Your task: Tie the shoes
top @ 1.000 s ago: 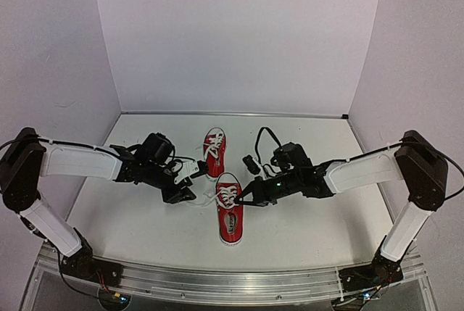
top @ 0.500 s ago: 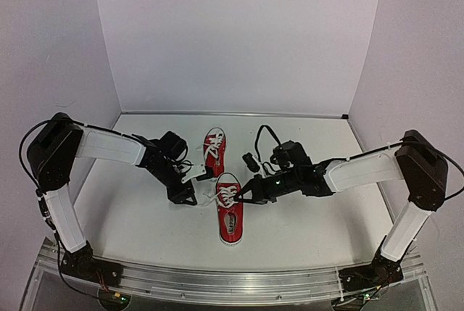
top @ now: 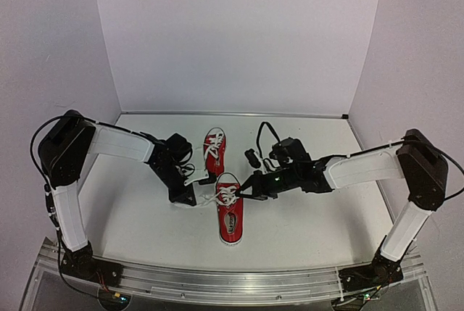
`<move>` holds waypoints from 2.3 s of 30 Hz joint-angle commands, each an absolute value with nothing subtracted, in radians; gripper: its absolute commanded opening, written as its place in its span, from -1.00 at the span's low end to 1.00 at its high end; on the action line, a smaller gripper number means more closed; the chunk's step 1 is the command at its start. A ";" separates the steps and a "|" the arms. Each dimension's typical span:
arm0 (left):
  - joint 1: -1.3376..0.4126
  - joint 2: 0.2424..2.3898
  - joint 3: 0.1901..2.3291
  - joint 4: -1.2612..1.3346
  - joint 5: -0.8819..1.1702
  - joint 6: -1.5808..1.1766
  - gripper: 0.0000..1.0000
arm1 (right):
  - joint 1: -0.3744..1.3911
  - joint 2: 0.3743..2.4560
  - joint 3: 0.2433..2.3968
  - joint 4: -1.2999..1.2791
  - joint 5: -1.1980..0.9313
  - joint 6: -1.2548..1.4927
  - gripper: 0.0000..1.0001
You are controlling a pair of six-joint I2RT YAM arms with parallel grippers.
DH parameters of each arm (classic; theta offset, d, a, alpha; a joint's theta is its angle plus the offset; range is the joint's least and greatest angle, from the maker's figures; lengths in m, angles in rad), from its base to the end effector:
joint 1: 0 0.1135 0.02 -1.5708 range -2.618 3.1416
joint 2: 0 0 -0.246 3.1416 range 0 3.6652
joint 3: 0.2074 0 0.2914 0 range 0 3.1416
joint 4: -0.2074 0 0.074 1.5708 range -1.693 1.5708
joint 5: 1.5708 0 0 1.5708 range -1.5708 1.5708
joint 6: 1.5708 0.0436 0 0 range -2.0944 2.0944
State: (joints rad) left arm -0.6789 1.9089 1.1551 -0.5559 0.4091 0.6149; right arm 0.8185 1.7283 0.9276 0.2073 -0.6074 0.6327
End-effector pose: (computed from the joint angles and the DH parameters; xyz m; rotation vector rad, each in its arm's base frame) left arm 0.2848 -0.2521 0.0840 1.7705 2.2159 -0.5998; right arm 0.2492 0.3026 0.1321 -0.6227 2.3597 1.4137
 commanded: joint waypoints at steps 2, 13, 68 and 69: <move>-0.694 1.706 1.069 -0.488 0.392 0.498 -1.00 | 0.810 1.725 0.969 0.194 -0.569 0.633 -1.00; -0.708 1.436 0.971 -0.444 0.311 0.345 -1.00 | 0.809 1.743 0.979 0.192 -0.576 0.629 -1.00; -1.281 1.876 1.371 -0.070 0.148 0.440 -0.20 | 0.781 1.778 1.108 0.095 -0.717 0.458 -1.00; -1.278 1.848 1.343 -0.063 0.143 0.427 -0.17 | 0.781 1.779 1.109 0.095 -0.720 0.457 -1.00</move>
State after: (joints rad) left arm -1.2915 1.9661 1.3988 -0.0857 0.1560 0.4475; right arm 0.7803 1.7681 1.0633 0.0881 -0.6956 0.4747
